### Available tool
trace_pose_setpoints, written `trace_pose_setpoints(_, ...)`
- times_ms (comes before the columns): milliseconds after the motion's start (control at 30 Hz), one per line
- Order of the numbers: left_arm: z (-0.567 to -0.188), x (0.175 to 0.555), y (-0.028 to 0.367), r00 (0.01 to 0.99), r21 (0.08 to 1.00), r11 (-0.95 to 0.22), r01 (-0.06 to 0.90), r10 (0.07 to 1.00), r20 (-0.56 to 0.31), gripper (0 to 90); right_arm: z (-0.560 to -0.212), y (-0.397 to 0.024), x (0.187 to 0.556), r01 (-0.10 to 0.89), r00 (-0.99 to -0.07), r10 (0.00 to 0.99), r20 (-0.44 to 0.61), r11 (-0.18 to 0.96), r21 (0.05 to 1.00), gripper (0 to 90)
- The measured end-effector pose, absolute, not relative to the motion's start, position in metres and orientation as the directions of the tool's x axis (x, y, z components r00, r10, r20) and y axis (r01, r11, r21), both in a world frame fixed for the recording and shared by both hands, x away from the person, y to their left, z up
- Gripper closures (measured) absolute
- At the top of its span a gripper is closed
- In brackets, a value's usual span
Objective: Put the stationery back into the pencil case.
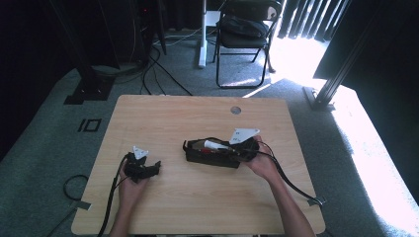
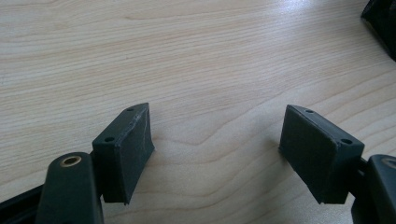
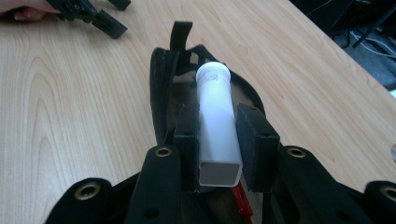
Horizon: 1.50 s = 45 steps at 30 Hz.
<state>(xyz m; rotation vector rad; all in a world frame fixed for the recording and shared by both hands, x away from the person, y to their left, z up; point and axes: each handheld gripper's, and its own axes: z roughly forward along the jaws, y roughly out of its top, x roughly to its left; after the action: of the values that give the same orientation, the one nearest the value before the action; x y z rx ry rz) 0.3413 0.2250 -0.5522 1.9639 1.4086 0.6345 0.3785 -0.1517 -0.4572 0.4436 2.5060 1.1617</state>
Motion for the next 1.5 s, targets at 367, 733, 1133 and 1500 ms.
trace_pose_setpoints(367, -0.552, 0.341, 0.225, 0.311, 0.730, -0.226, 0.645, 0.950, 0.019, 25.6, -0.462, -0.154, 0.383, 0.150, -0.897, 0.414, -0.159, 0.621, 0.769, 70.8)
trace_pose_setpoints(733, -0.552, 0.341, 0.225, 0.311, 0.729, -0.226, 0.646, 0.950, 0.020, 25.6, -0.466, -0.150, 0.387, 0.160, -0.903, 0.402, -0.153, 0.645, 0.748, 70.8)
trace_pose_setpoints(1133, -0.552, 0.341, 0.225, 0.311, 0.730, -0.226, 0.645, 0.950, 0.020, 25.6, -0.472, -0.146, 0.392, 0.178, -0.902, 0.408, -0.142, 0.650, 0.739, 60.1)
trace_pose_setpoints(1500, -0.552, 0.341, 0.225, 0.311, 0.729, -0.226, 0.646, 0.950, 0.019, 25.6, -0.458, -0.159, 0.379, 0.183, -0.847, 0.504, -0.168, 0.574, 0.798, 32.3)
